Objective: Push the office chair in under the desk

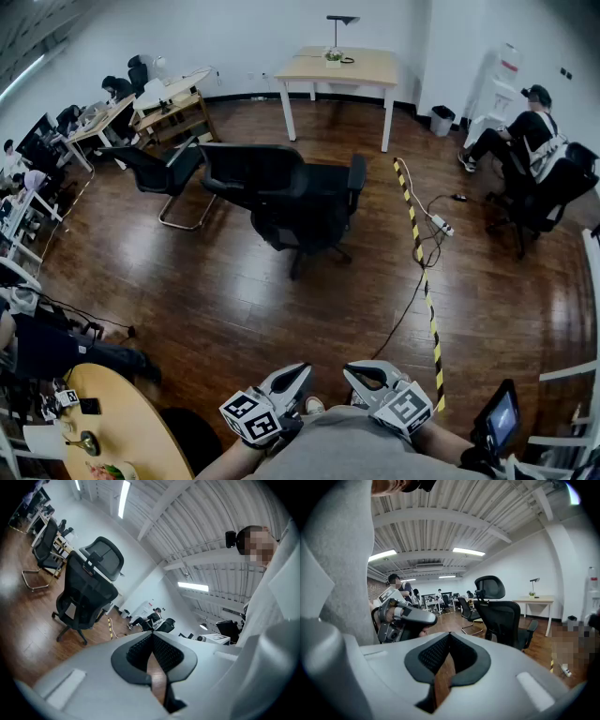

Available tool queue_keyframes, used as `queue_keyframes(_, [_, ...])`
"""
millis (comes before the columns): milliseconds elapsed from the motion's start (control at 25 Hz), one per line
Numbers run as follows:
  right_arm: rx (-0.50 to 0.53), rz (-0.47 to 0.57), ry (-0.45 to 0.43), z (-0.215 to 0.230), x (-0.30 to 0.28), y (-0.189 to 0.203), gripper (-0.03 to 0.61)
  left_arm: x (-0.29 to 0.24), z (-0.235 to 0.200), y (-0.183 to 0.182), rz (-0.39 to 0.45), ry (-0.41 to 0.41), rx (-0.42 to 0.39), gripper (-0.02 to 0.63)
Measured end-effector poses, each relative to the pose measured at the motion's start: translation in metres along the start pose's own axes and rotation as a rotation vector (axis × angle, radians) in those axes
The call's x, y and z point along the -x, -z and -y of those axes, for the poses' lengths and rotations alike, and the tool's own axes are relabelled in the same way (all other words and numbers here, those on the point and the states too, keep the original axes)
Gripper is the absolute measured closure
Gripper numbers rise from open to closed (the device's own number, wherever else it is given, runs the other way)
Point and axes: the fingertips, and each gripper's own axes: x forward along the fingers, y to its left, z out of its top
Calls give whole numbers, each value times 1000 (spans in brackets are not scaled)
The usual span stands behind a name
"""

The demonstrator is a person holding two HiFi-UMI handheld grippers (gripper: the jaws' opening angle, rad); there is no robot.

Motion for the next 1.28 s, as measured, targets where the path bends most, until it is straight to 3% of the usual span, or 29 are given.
queue_keyframes(280, [24,32,1,-14,-19,-29,572,17,-13,-29,56,-155,-233,611])
queue_keyframes(880, [18,20,22,-45,-77,-33,572,74,-57,-55,93,-166,-204,611])
queue_keyframes(1280, [6,25,20,8,-137,-47,572,44,-109,-101,74,-192,-214,611])
